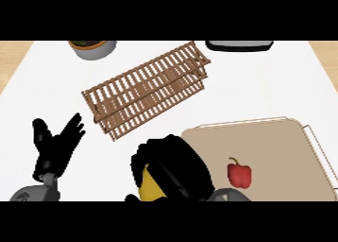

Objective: Pick the lemon from the tray and place it in the tiered shelf

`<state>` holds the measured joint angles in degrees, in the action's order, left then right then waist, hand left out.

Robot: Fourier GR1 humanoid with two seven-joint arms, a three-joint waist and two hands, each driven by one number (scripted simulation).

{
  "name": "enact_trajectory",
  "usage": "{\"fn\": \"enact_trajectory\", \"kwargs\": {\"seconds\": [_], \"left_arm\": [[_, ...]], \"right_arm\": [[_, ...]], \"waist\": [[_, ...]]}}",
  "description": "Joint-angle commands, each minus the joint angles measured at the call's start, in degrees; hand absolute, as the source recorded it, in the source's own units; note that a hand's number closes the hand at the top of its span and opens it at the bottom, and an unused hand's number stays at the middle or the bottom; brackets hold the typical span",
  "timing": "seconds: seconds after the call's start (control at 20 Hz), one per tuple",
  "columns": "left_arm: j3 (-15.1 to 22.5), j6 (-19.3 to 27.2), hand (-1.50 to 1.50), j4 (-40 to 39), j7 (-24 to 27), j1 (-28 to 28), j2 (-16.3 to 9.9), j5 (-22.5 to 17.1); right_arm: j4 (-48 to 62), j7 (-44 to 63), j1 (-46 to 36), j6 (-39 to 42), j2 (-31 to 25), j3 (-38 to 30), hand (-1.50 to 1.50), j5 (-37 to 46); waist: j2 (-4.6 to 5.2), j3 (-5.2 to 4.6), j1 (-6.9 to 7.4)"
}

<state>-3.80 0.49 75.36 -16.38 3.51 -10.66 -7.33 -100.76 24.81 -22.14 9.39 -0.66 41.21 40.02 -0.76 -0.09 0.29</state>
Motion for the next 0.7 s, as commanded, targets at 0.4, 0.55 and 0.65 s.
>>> {"fn": "enact_trajectory", "kwargs": {"seconds": [0.4,0.55,0.65], "left_arm": [[-0.21,-0.67,0.00,-2.18,2.06,0.19,0.81,0.35],[-0.40,-0.58,0.00,0.87,-0.94,0.97,0.27,-0.33],[-0.64,-1.50,0.00,0.77,0.08,-0.54,-0.30,-0.32]], "right_arm": [[-22.55,35.79,-24.99,9.44,0.65,-12.18,1.50,-11.78],[-14.86,37.17,-33.96,6.69,0.65,-18.82,1.50,-16.10],[-12.77,36.59,-36.90,9.41,0.64,-24.25,1.50,-18.21]], "waist": [[0.58,-0.01,-0.32],[0.63,0.00,0.18],[0.65,0.02,0.05]]}}
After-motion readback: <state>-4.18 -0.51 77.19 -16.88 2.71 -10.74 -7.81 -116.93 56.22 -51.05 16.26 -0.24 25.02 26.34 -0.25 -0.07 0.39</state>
